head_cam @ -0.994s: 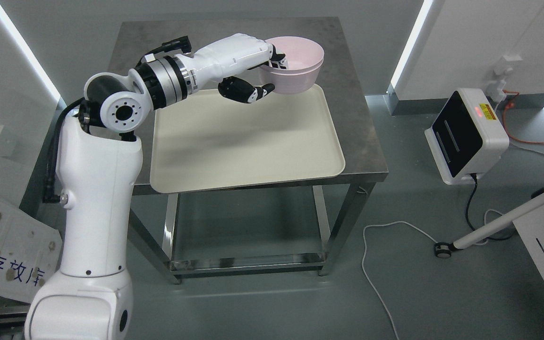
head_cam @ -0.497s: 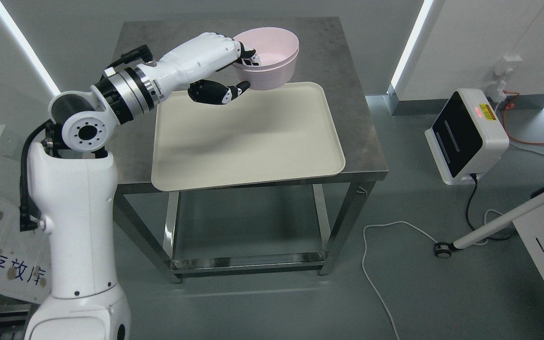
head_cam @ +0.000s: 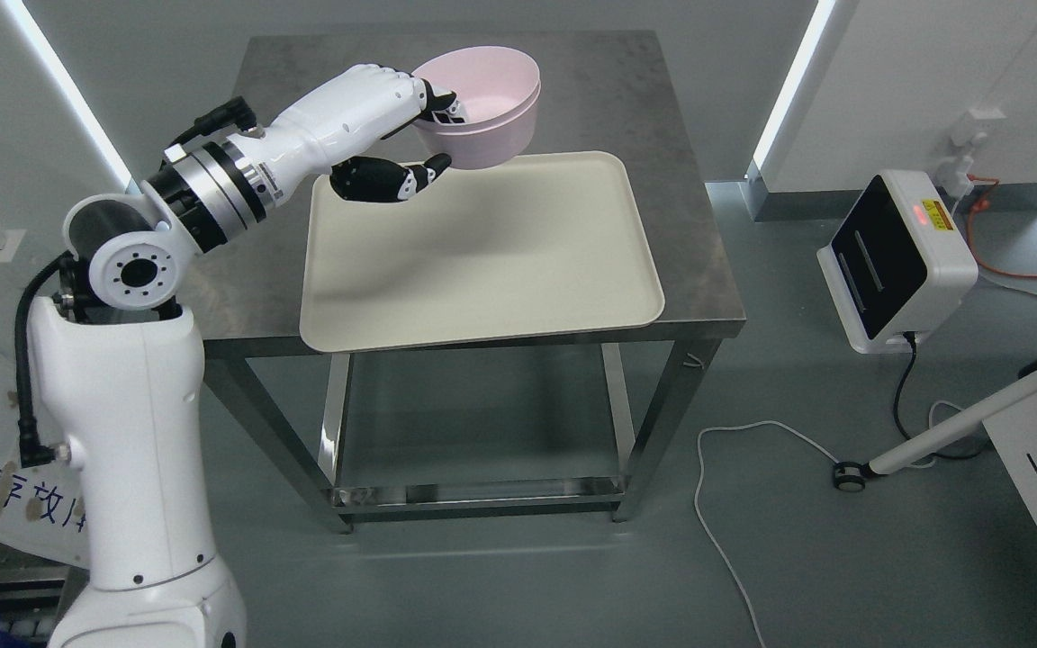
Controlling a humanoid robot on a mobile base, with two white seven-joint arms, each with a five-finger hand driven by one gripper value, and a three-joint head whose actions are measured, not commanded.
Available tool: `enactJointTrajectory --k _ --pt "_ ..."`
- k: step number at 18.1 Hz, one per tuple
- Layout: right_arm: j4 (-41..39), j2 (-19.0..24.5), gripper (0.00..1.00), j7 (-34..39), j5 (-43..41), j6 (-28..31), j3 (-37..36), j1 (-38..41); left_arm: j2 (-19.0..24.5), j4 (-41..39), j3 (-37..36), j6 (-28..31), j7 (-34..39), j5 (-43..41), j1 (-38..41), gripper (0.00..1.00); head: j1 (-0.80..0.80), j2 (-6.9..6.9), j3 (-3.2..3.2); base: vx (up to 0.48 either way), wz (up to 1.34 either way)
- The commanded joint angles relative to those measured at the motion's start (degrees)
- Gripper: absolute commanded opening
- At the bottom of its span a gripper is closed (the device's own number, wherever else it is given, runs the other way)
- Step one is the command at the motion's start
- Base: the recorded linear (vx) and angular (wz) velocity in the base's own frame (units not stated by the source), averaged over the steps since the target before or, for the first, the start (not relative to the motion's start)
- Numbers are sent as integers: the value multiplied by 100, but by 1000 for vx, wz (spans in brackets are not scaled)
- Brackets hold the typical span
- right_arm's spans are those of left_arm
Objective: Stack pink IKEA bowls on left shelf middle
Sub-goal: 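Lift the stacked pink bowls off the tray with the left hand, then carry the stacked bowls toward the blue bins on the shelf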
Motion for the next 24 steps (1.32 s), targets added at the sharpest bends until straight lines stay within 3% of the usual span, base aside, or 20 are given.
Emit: enactJointTrajectory --k 1,10,24 --pt "-193 -100 100 3 0 -6 -70 168 100 -150 263 12 -6 6 88 4 0 0 0 -20 -1" --pt "-193 -100 100 3 0 -6 -70 168 100 -132 412 -234 20 50 220 4 0 0 0 -90 -13" --pt "-193 -100 100 3 0 3 -70 168 100 -115 518 -313 -15 963 255 6 0 0 0 -243 117"
